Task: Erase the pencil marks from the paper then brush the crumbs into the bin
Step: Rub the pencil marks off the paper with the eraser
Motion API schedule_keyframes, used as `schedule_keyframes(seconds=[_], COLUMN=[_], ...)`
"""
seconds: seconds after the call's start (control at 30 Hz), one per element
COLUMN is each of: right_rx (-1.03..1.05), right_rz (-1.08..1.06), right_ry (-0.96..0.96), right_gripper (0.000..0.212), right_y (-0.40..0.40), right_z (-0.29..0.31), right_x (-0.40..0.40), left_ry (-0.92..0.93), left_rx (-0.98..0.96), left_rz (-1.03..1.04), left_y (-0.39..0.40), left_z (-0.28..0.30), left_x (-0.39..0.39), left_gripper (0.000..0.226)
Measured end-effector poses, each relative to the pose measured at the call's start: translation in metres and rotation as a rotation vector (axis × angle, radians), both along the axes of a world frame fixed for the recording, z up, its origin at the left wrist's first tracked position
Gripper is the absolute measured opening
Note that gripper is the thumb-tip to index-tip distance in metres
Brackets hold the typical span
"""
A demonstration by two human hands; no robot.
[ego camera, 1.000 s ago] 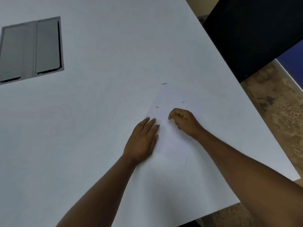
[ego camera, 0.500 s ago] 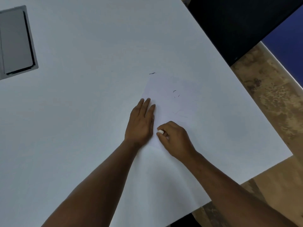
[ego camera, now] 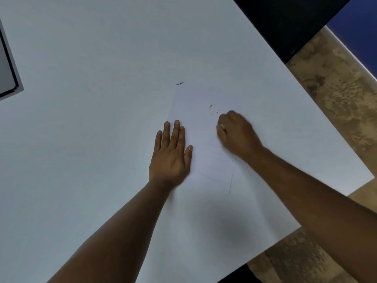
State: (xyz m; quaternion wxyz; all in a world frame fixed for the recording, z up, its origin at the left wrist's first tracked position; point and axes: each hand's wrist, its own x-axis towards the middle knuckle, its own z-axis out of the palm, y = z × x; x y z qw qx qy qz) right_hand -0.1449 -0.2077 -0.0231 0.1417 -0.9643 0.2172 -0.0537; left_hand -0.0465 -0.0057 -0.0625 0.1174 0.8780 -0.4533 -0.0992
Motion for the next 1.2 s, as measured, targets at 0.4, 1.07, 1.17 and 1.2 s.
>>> schedule_keyframes(seconds=[0.4,1.07,1.17,1.2], right_rx=[0.241,0.007,-0.196,-0.209], right_rz=[0.123,0.206,0.091,0.039], right_ry=[0.0,-0.064,-0.085,-0.063], right_gripper=[0.013,0.013,0.003,0.006], right_y=[0.095,0.052,0.001,-0.014], right_z=[0.016,0.001,-0.004,-0.002], right_x=[-0.027,-0.011,-0.008,-0.007], left_ry=[-0.039,-0.025,-0.017,-0.02], left_rx=[0.012,0.007,0.003,0.001], left_rz=[-0.009,-0.021,-0.027,-0.025], left_y=[0.0,0.0,0.0,0.0], left_z=[-0.001,-0.004,-0.002,-0.002], left_x=[0.001,-0.001,-0.001,-0.001], left_gripper=[0.064,0.067,0.067,0.066])
